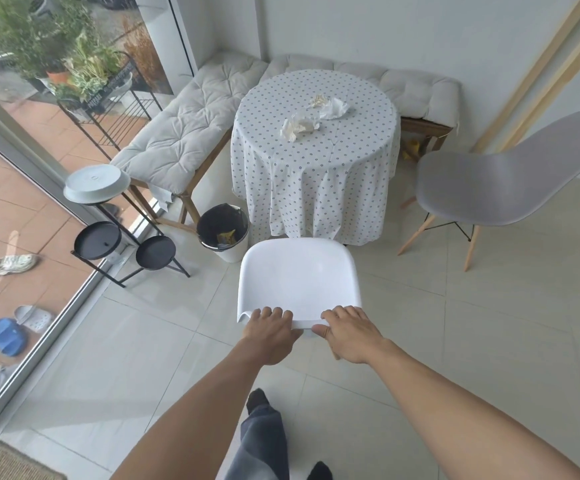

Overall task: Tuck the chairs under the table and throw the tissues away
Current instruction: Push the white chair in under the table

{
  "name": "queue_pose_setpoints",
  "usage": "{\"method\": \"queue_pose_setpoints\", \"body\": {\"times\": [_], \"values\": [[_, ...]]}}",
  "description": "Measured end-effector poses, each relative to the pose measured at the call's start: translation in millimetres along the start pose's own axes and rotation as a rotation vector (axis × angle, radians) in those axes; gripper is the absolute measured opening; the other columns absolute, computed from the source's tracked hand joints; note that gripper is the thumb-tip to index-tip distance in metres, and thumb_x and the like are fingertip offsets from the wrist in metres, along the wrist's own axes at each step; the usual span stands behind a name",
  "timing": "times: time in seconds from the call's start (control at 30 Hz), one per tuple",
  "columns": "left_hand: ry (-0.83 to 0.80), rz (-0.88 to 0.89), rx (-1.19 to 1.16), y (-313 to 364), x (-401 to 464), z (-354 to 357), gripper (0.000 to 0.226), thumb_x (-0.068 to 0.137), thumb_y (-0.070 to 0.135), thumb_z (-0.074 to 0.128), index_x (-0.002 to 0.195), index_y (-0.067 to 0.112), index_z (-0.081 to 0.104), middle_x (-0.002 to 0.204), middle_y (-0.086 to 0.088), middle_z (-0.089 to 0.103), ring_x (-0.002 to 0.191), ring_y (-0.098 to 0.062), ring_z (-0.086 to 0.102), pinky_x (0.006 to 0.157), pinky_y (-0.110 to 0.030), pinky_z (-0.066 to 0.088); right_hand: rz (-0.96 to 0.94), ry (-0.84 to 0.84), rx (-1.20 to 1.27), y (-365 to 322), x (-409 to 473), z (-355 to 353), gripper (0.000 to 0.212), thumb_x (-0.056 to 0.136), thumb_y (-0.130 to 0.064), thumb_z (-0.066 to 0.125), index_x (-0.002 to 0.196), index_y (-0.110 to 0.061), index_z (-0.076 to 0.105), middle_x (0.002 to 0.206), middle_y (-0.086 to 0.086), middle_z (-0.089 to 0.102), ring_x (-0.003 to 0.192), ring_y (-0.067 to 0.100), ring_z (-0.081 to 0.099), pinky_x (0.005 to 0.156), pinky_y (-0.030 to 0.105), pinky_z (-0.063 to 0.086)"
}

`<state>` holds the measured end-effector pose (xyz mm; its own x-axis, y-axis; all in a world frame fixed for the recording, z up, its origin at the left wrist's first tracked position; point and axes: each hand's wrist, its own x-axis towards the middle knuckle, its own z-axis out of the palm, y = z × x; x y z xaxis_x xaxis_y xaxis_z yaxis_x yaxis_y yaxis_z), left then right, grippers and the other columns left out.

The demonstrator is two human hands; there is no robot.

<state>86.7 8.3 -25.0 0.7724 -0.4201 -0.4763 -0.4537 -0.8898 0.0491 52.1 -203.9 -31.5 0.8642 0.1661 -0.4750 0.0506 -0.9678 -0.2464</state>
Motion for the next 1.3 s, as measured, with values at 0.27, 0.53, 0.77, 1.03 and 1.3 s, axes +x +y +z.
{"method": "queue_pose_setpoints", "body": {"times": [0.27,0.53,0.77,1.03,1.3], "values": [[-0.022,0.08,0.008,-71.0,71.2,-43.4,0.054,0.108,0.055,0.032,0.132,0.012,0.053,0.13,-0.01,0.06,0.123,-0.036,0.052,0.109,-0.047,0.038,0.076,0.054,0.048,-24.0,78.6,-31.4,0.062,0.103,-0.064,0.023,0.133,-0.018,0.051,0.13,0.005,0.057,0.125,0.03,0.045,0.111,0.044,0.031],[-0.028,0.167,0.031,-134.7,154.1,-94.3,0.052,0.107,0.053,0.033,0.132,0.012,0.055,0.128,-0.012,0.06,0.12,-0.037,0.053,0.107,-0.046,0.038,0.175,0.087,0.09,-35.9,165.2,-70.2,0.063,0.102,-0.066,0.022,0.135,-0.02,0.05,0.131,0.003,0.057,0.125,0.029,0.046,0.112,0.043,0.031],[-0.041,0.181,0.021,-171.0,220.6,-131.3,0.051,0.106,0.052,0.035,0.132,0.013,0.056,0.131,-0.014,0.06,0.124,-0.037,0.052,0.111,-0.046,0.036,0.237,0.085,0.157,-35.5,228.4,-108.9,0.057,0.104,-0.059,0.027,0.139,-0.019,0.047,0.136,0.004,0.054,0.131,0.03,0.041,0.115,0.042,0.027],[-0.014,0.214,0.028,-186.1,270.1,-157.8,0.05,0.106,0.05,0.035,0.133,0.013,0.056,0.129,-0.014,0.061,0.123,-0.037,0.053,0.11,-0.046,0.038,0.268,0.109,0.173,-21.7,273.6,-134.8,0.054,0.105,-0.058,0.029,0.137,-0.02,0.048,0.134,0.003,0.054,0.133,0.029,0.039,0.116,0.042,0.025],[-0.023,0.23,0.003,-187.4,294.5,-171.5,0.052,0.106,0.051,0.037,0.137,0.013,0.055,0.131,-0.014,0.062,0.125,-0.037,0.053,0.11,-0.046,0.039,0.277,0.113,0.158,-7.9,292.5,-148.7,0.053,0.105,-0.057,0.031,0.142,-0.022,0.046,0.138,0.004,0.053,0.135,0.027,0.037,0.117,0.039,0.022]]}}
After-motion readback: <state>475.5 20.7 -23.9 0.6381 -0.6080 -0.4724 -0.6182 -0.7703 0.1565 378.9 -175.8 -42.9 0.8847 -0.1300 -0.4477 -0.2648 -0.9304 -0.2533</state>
